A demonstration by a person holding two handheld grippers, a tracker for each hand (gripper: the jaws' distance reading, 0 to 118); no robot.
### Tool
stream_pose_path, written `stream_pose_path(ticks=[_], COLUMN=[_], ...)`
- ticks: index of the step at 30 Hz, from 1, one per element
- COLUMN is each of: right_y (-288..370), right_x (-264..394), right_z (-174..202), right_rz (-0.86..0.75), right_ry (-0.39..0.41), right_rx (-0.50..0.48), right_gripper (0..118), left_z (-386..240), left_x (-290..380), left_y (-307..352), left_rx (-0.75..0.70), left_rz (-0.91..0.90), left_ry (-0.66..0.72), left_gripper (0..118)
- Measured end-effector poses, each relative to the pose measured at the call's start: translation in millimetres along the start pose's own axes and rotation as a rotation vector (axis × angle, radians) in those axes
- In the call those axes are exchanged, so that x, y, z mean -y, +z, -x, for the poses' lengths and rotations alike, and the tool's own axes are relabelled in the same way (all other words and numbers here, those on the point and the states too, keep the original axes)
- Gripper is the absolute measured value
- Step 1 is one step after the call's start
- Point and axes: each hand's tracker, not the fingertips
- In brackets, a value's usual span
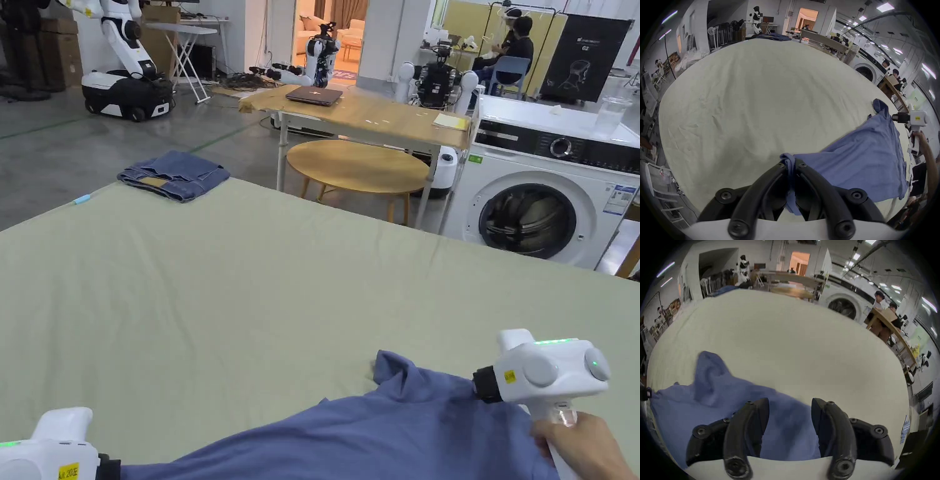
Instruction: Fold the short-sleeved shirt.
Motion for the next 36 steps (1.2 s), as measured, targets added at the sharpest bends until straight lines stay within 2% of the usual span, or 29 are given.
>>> stream_pose_path(ticks=[2,4,8,9,10,12,13,14,15,16,18,19,20,22,24,27,30,36], right_y=[-20.2,-32.2,-32.5,-31.7,-32.1,-25.5,-24.3,-23.4,-18.3,-16.1,-9.7,-2.8,5.7,36.7,69.8,113.2,165.5,264.3], right_x=[-4.7,-3.7,-4.6,-3.4,-1.8,-0.2,0.4,1.4,4.0,5.5,3.8,2.5,2.6,4.8,9.0,13.4,16.0,16.8], right_z=[-7.5,-12.3,-16.4,-14.1,-8.5,4.9,11.5,18.2,30.4,33.5,24.6,19.6,17.6,18.8,19.3,11.9,5.4,-38.4], right_rz=[0.035,0.066,0.060,0.052,0.043,0.021,0.016,0.006,-0.006,-0.016,-0.030,-0.054,-0.085,-0.169,-0.240,-0.336,-0.442,-0.605], right_ry=[-0.008,-0.037,-0.070,-0.059,-0.041,0.004,0.026,0.048,0.085,0.114,0.062,0.010,-0.002,0.004,-0.001,-0.004,-0.037,-0.142], right_rx=[-0.010,-0.073,-0.092,-0.089,-0.085,-0.081,-0.104,-0.110,-0.052,-0.032,-0.068,-0.073,-0.065,-0.011,-0.015,0.037,0.097,0.205], right_gripper=[57,58,55,50,38,34,24,8,7,6,5,5,4,4,4,4,4,4], left_z=[-0.6,-0.5,-3.3,-6.0,-7.0,-7.7,-8.2,-8.6,-9.2,-9.9,-10.0,-10.0,-10.2,-10.5,-11.7,-16.3,-29.1,-65.3], left_x=[0.4,0.4,-0.9,-1.0,-1.6,-2.4,-2.7,-3.1,-3.5,-3.9,-4.4,-5.0,-5.8,-8.8,-13.1,-24.1,-43.5,-111.2], left_y=[0.0,-0.2,-1.5,-0.7,-0.9,-0.6,-0.8,-0.3,0.5,1.6,5.6,8.0,10.2,16.9,26.2,43.7,64.5,125.2], left_rx=[0.000,0.001,-0.004,-0.005,-0.007,-0.007,-0.008,-0.006,-0.002,-0.001,0.005,0.008,0.012,0.019,0.032,0.067,0.086,0.128], left_rz=[0.009,0.008,0.010,0.012,0.015,0.013,0.011,0.009,0.006,0.003,-0.006,-0.015,-0.022,-0.045,-0.083,-0.134,-0.203,-0.370], left_ry=[0.008,0.013,0.012,0.004,0.002,-0.002,-0.002,-0.003,-0.005,-0.006,-0.009,-0.008,-0.010,-0.016,-0.021,-0.045,-0.114,-0.200], left_gripper=[1,1,1,1,1,1,1,1,1,1,1,1,1,1,1,1,1,1])
